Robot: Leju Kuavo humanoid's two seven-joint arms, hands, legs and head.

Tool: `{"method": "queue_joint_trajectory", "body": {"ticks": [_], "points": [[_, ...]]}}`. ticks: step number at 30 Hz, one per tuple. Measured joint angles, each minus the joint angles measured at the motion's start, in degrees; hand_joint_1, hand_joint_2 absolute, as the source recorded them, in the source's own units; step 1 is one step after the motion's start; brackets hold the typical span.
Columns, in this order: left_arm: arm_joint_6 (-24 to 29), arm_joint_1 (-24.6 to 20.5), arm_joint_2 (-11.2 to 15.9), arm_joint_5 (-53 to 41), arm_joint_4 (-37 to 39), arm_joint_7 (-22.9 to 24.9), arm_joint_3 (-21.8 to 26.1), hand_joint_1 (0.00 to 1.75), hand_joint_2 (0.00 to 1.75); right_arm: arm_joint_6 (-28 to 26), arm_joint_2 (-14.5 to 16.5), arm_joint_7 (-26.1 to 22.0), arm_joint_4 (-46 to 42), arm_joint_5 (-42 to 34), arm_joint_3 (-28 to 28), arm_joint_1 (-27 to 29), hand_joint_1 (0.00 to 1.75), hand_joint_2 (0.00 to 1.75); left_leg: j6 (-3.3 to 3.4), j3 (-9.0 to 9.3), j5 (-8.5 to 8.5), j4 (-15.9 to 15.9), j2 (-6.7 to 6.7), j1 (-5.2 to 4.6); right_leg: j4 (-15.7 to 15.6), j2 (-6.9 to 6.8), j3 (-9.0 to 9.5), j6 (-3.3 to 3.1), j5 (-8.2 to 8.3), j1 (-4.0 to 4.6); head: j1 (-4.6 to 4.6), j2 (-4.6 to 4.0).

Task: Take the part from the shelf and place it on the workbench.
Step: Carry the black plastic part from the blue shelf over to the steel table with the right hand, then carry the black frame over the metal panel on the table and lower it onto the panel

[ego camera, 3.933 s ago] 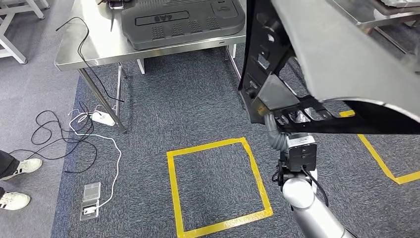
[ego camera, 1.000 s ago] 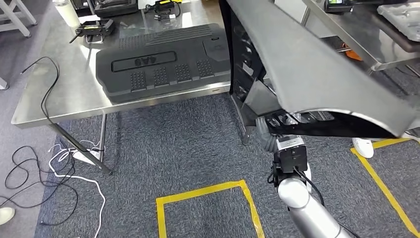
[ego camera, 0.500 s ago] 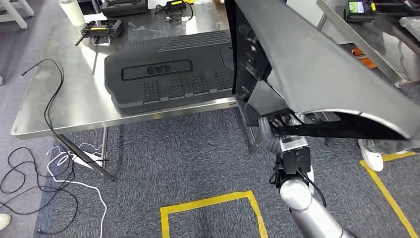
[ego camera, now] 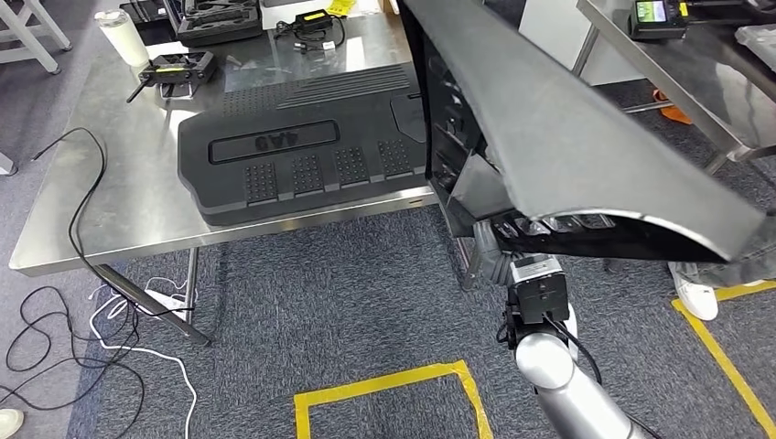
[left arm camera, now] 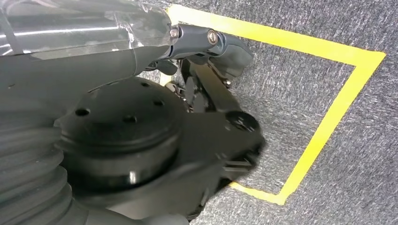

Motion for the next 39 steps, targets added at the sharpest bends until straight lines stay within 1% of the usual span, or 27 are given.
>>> {"method": "queue_joint_trajectory", "body": {"ticks": [1, 2, 4, 7, 9, 11, 13, 15, 16, 17, 19, 20, 21, 23, 24, 25, 26, 27, 28, 30, 31, 32, 33, 35, 36, 37, 39], "points": [[0.0, 0.0, 0.0, 0.0, 0.0, 0.0, 0.0, 0.0, 1.75, 0.0, 0.0, 0.0, 0.0, 0.0, 0.0, 0.0, 1.75, 1.75, 0.05, 0.55, 1.91, -1.9, 0.01, 0.06, 0.0, 0.03, 0.39, 0.05, -0.26, -0.02, -0.02, 0.0], [-0.1, 0.0, 0.0, 0.0, 0.0, 0.0, 0.0, 0.0, 1.75, 0.0, 0.0, 0.0, 0.0, 0.0, 0.0, 0.0, 1.75, 1.75, 0.17, 1.96, 4.44, -5.5, 0.01, 0.12, -0.1, 0.08, 0.88, 0.15, -0.68, -0.06, -0.03, 0.0], [-0.5, 0.0, 0.0, 0.0, 0.0, -0.2, 0.0, 0.0, 1.75, 0.0, 0.0, 0.0, 0.0, 0.0, 0.0, 0.0, 1.75, 1.75, 0.6, 5.04, 7.08, -12.4, 0.03, -0.1, -0.3, 0.24, 1.7, 0.57, -1.57, -0.07, -0.14, 0.0], [-1.4, -0.1, 0.0, 0.1, 0.0, -0.6, 0.0, 0.0, 1.75, -0.2, 0.0, 0.0, 0.0, 0.0, 0.0, 0.1, 1.75, 1.75, 1.79, 6.9, 5.74, -15.8, 0.16, -0.71, -0.6, 0.33, 2.65, 1.7, -1.82, -0.06, -0.32, 0.0], [-1.6, 0.0, 0.0, 0.2, 0.0, -0.8, 0.0, 0.0, 1.75, -0.2, 0.0, 0.0, 0.0, 0.0, 0.0, 0.1, 1.75, 1.75, 2.71, 8.37, 5.19, -16.6, 0.06, -0.56, 0.8, 0.25, 2.92, 2.37, -1.51, -0.16, -0.13, 0.0], [-1.6, 0.0, 0.0, 0.3, 0.0, -0.9, 0.0, 0.0, 1.75, -0.2, 0.0, -0.1, 0.0, 0.0, 0.0, 0.0, 1.75, 1.75, 3.52, 10.19, 4.56, -17.2, -0.01, -0.49, 5.9, 0.18, 0.18, 2.52, -2.1, -0.13, 0.23, 0.0], [-1.7, 0.0, 0.0, 0.3, 0.0, -0.9, 0.0, 0.0, 1.75, -0.2, 0.0, -0.1, 0.0, 0.0, 0.0, 0.1, 1.75, 1.75, 3.96, 11.48, 3.49, -17.3, -0.01, -0.61, 12.8, 0.2, -5.33, 2.48, -4.04, 0.21, 0.61, 0.0], [-1.7, 0.1, 0.0, 0.3, 0.0, -0.9, 0.0, 0.0, 1.75, -0.2, 0.0, 0.0, 0.0, 0.0, 0.0, 0.3, 1.75, 1.75, 4.06, 13.12, 2.04, -17.3, -0.08, -0.73, 15.5, 0.2, -9.82, 2.37, -5.8, 0.59, 0.93, 0.0], [-1.7, 0.3, 0.0, 0.3, 0.0, -1.0, 0.0, 0.0, 1.75, -0.2, 0.0, 0.0, 0.0, 0.0, 0.0, 0.4, 1.75, 1.75, 4.05, 14.2, 1.19, -17.3, -0.13, -0.78, 14.4, 0.2, -10.89, 2.21, -5.51, 0.78, 1.02, 0.0], [-1.7, 0.3, 0.0, 0.3, 0.0, -1.0, 0.0, 0.0, 1.75, -0.2, 0.0, 0.0, 0.0, 0.0, 0.0, 0.5, 1.75, 1.75, 3.98, 15.43, 0.23, -17.3, -0.15, -0.82, 11.6, 0.19, -11.21, 1.88, -3.67, 0.98, 1.13, 0.0], [-1.7, 0.5, 0.0, 0.3, 0.0, -1.0, 0.0, 0.0, 1.75, -0.2, 0.0, 0.0, 0.1, 0.0, 0.0, 0.5, 1.75, 1.75, 3.68, 17.4, -1.75, -17.4, -0.21, -0.86, 6.1, 0.17, -11.15, 0.96, 3.55, 1.56, 1.14, 0.0], [-1.6, 0.6, -0.1, 0.3, 0.0, -1.0, 0.0, 0.0, 1.75, -0.3, 0.0, 0.0, 0.1, 0.0, 0.0, 0.6, 1.75, 1.75, 3.35, 18.15, -2.69, -17.6, -0.23, -0.89, 4.5, 0.2, -11.05, 0.49, 6.16, 1.8, 1.14, 0.0], [-1.6, 0.6, -0.1, 0.3, 0.0, -1.0, 0.0, 0.0, 1.75, -0.3, 0.0, 0.0, 0.1, 0.0, 0.0, 0.7, 1.75, 1.75, 3.01, 18.91, -3.26, -17.8, -0.21, -0.93, 4.0, 0.27, -10.86, 0.11, 7.41, 1.98, 1.08, 0.0], [-1.6, 0.3, -0.1, 0.4, 0.0, -1.0, 0.0, 0.0, 1.75, -0.3, 0.0, 0.0, 0.1, 0.0, 0.0, 0.7, 1.75, 1.75, 2.28, 19.71, -2.69, -17.1, -0.13, -1.12, 3.3, 0.44, -9.63, -0.58, 5.92, 1.88, 0.98, 0.0], [-1.5, 0.1, -0.1, 0.3, 0.0, -1.0, 0.0, 0.0, 1.75, -0.2, 0.0, 0.0, 0.1, 0.0, 0.0, 0.6, 1.75, 1.75, 1.99, 19.16, -1.4, -15.2, -0.06, -1.17, 2.6, 0.47, -8.51, -0.85, 5.34, 1.72, 0.89, 0.0], [-1.4, -0.1, -0.1, 0.3, 0.0, -1.0, 0.0, 0.0, 1.75, -0.2, 0.0, -0.1, 0.0, 0.0, 0.0, 0.5, 1.75, 1.75, 1.65, 17.52, -0.03, -12.1, -0.01, -1.18, 2.0, 0.39, -7.2, -1.04, 4.91, 1.53, 0.78, 0.0], [-1.2, -0.3, -0.1, 0.2, 0.0, -1.1, 0.0, 0.0, 1.75, -0.2, 0.0, -0.1, 0.0, 0.0, 0.0, 0.4, 1.75, 1.75, 1.33, 15.31, 0.64, -8.5, 0.03, -1.11, 1.3, 0.33, -5.77, -1.12, 4.45, 1.33, 0.64, 0.0], [-0.9, -0.3, -0.1, 0.1, 0.0, -1.1, 0.0, 0.0, 1.75, -0.2, 0.0, -0.1, 0.0, 0.1, 0.0, 0.4, 1.75, 1.75, 1.02, 12.77, 0.15, -5.4, 0.08, -0.93, 0.7, 0.25, -4.31, -1.13, 3.9, 1.24, 0.57, 0.0], [-0.4, -0.3, -0.1, -0.1, 0.0, -1.0, 0.0, 0.0, 1.75, -0.2, 0.0, -0.1, 0.0, 0.1, 0.0, 0.4, 1.75, 1.75, 0.74, 10.43, -1.72, -3.3, 0.09, -0.74, 0.1, 0.21, -2.87, -1.11, 3.28, 1.13, 0.5, 0.0], [0.4, -0.1, -0.1, -0.3, 0.0, -0.8, 0.0, 0.0, 1.75, 0.0, 0.1, -0.2, 0.0, 0.2, 0.0, 0.5, 1.75, 1.75, 0.28, 6.83, -7.06, -2.7, 0.1, -0.38, -0.8, 0.39, 0.09, -0.92, 1.68, 0.9, 0.42, 0.0], [0.7, 0.0, -0.1, -0.4, 0.0, -0.7, 0.0, 0.0, 1.75, 0.0, 0.1, -0.2, 0.0, 0.2, 0.0, 0.5, 1.75, 1.75, 0.16, 5.57, -8.67, -4.0, 0.1, -0.27, -1.1, 0.5, 1.62, -0.74, 0.75, 0.78, 0.36, 0.0], [0.8, 0.1, -0.1, -0.5, 0.0, -0.6, 0.0, 0.0, 1.75, 0.0, 0.1, -0.3, 0.0, 0.2, 0.0, 0.5, 1.75, 1.75, 0.16, 4.59, -8.78, -5.9, 0.1, -0.19, -1.3, 0.58, 3.09, -0.59, -0.22, 0.7, 0.26, 0.0], [0.8, 0.1, -0.1, -0.5, 0.0, -0.5, 0.0, 0.0, 1.75, 0.0, 0.1, -0.3, 0.0, 0.2, 0.0, 0.5, 1.75, 1.75, 0.3, 3.83, -6.35, -8.4, 0.09, -0.15, -1.4, 0.6, 4.5, -0.46, -1.26, 0.65, 0.18, 0.0], [0.9, 0.5, -0.1, -0.6, 0.0, -0.3, 0.0, 0.0, 1.75, 0.0, 0.2, -0.3, 0.1, 0.2, 0.0, 0.6, 1.75, 1.75, 0.97, 2.55, 3.48, -12.1, 0.06, -0.49, -1.3, 0.7, 6.77, -0.03, -3.4, 0.59, -0.12, 0.0], [1.0, 0.5, -0.1, -0.7, 0.0, -0.2, 0.0, 0.0, 1.75, 0.0, 0.2, -0.3, 0.1, 0.2, 0.0, 0.8, 1.75, 1.75, 1.45, 2.35, 7.36, -12.9, 0.09, -0.72, -1.1, 0.79, 7.28, 0.41, -4.27, 0.56, -0.22, 0.0], [1.1, 0.6, 0.0, -0.8, 0.1, -0.1, 0.0, 0.0, 1.75, 0.0, 0.2, -0.3, 0.0, 0.3, -0.1, 1.0, 1.75, 1.75, 1.89, 2.31, 9.32, -12.8, 0.12, -1.02, -1.0, 0.88, 7.47, 0.9, -4.9, 0.47, -0.27, 0.0], [1.2, 0.3, 0.0, -1.2, 0.0, 0.1, 0.0, 0.0, 1.75, -0.1, 0.1, -0.3, -0.5, 0.6, -0.3, 1.8, 1.75, 1.75, 2.78, 2.99, 8.43, -13.1, 0.16, -1.25, -1.2, 0.89, 7.64, 1.77, -5.73, 0.23, -0.17, 0.0]]}}
